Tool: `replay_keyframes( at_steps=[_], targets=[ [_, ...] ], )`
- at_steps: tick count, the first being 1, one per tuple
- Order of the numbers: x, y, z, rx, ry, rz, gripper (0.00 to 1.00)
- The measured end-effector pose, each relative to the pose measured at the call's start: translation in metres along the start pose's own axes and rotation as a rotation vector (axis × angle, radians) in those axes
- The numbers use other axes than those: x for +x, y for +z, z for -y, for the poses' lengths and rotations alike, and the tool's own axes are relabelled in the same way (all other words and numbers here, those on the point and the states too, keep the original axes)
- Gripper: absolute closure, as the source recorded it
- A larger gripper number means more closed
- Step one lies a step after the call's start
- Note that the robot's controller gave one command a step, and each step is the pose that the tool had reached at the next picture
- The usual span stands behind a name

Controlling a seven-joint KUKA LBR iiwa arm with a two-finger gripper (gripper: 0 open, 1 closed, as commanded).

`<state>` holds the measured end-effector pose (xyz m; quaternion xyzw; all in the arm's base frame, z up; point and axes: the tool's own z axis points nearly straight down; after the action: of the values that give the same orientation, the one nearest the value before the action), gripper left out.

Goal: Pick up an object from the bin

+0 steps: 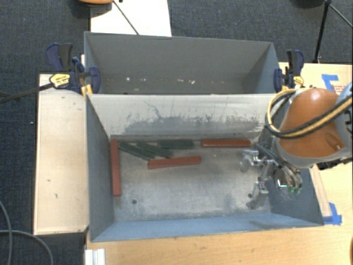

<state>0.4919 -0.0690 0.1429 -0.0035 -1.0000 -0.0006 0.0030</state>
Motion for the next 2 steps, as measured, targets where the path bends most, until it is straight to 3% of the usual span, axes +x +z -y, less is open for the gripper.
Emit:
replay_keyframes(
  at_steps=[1,2],
  targets=[
    [-0.002,-0.004,0.000,0.001,-0.003,0.008,0.00],
    [-0.032,0.002,-0.027,0.003,-0.053,0.007,0.00]
  ],
)
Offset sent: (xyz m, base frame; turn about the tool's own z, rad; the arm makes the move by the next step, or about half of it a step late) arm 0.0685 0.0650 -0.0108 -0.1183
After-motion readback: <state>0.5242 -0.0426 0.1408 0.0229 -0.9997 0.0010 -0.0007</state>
